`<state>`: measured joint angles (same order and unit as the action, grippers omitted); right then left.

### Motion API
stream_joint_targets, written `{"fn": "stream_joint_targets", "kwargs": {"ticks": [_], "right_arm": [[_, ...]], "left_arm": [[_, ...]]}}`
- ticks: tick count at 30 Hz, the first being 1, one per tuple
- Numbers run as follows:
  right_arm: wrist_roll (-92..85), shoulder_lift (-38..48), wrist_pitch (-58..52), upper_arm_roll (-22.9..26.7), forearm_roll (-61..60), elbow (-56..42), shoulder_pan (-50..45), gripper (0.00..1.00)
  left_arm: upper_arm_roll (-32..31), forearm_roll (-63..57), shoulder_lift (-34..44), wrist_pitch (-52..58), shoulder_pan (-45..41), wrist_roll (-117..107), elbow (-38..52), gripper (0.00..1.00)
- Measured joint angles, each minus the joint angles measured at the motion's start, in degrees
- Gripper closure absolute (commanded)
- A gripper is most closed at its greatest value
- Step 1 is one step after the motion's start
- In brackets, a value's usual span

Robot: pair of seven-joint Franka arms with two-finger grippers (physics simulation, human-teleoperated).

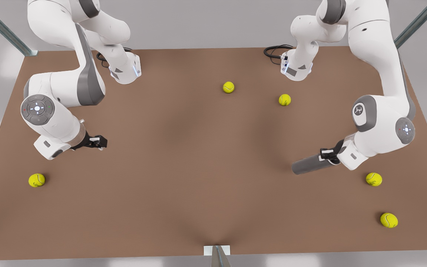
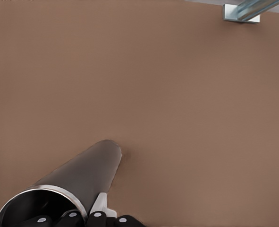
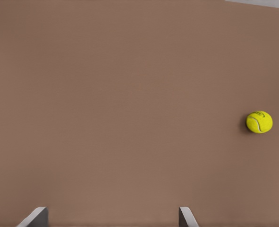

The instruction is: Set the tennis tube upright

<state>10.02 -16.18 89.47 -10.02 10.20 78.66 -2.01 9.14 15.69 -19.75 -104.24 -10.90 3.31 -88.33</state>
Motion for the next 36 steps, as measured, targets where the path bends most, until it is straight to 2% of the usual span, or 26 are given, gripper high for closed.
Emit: {"fn": "stream_joint_targets", "kwargs": {"ticks": [11,20,29,30,31,32,36], "right_arm": [[0.18,0.04,-0.09,0.0,-0.18,-0.08,-0.1,0.0],[0.18,0.07,-0.09,0.0,-0.18,-0.08,-0.1,0.0],[0.17,0.0,-0.09,0.0,-0.18,-0.08,-0.1,0.0],[0.13,0.0,-0.09,0.0,-0.18,-0.08,-0.1,0.0],[0.17,0.05,-0.09,0.0,-0.18,-0.08,-0.1,0.0],[0.12,0.01,-0.09,0.0,-0.18,-0.08,-0.1,0.0],[0.09,0.0,-0.09,0.0,-0.18,-0.08,-0.1,0.0]], "left_arm": [[-1.05,-16.63,-1.06,-1.27,-1.59,-10.26,-0.17,0.79],[-1.67,-18.29,-5.18,-2.54,-1.14,-10.52,-0.18,0.79],[-2.03,-18.21,-6.08,-2.83,-1.11,-10.44,-0.18,0.78],[-2.03,-18.16,-6.1,-2.81,-1.05,-10.43,-0.18,0.67],[-2.02,-18.11,-6.05,-2.81,-1.03,-10.48,-0.18,0.43],[-2.04,-18.02,-6.03,-2.81,-0.97,-10.43,-0.18,0.01],[-2.02,-17.24,-6.01,-2.5,-1.06,-10.49,-0.18,0.0]]}}
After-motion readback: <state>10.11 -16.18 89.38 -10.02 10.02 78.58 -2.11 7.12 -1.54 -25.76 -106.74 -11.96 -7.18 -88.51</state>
